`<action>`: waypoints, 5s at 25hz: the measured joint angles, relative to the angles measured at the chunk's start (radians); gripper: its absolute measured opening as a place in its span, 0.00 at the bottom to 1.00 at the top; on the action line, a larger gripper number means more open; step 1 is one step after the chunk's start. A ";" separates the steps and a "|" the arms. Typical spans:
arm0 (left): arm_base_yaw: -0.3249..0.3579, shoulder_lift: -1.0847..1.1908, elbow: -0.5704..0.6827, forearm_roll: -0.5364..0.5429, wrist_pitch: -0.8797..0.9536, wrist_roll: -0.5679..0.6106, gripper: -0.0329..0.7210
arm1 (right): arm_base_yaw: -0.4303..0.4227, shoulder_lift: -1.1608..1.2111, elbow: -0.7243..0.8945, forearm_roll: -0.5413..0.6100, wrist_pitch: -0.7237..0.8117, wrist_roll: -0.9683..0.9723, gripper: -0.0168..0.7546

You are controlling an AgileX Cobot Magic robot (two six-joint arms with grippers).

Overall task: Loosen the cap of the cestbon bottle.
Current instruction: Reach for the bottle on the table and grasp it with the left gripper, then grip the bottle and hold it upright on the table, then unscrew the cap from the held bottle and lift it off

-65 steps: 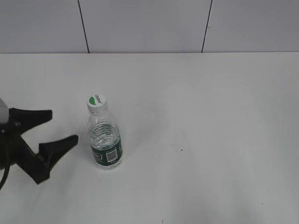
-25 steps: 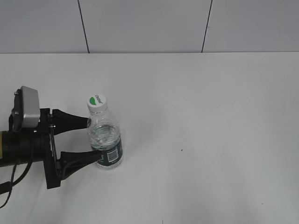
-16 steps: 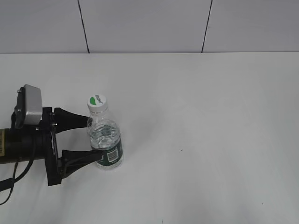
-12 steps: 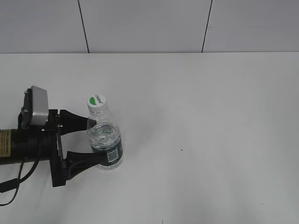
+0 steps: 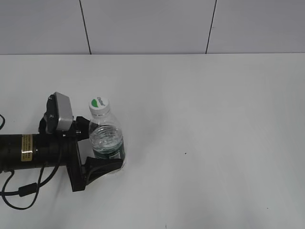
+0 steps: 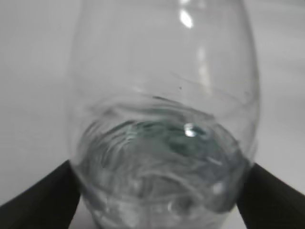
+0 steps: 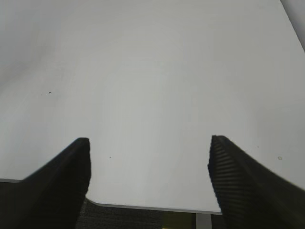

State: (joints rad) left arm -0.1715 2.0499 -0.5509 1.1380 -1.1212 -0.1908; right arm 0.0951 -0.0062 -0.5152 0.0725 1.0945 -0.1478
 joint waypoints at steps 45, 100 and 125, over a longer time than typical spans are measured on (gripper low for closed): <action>-0.051 0.008 -0.125 0.041 0.048 -0.093 0.59 | 0.000 0.620 -0.246 0.063 -0.081 -0.088 0.75; -0.051 0.008 -0.129 0.227 0.056 -0.145 0.59 | 0.742 1.891 -1.264 0.107 0.126 -0.101 0.54; -0.051 0.008 -0.129 0.227 0.057 -0.145 0.59 | 0.778 2.010 -1.287 0.066 0.127 -0.048 0.54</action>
State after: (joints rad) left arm -0.2228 2.0577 -0.6802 1.3654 -1.0643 -0.3358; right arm 0.8726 2.0042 -1.8018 0.1386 1.2214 -0.1957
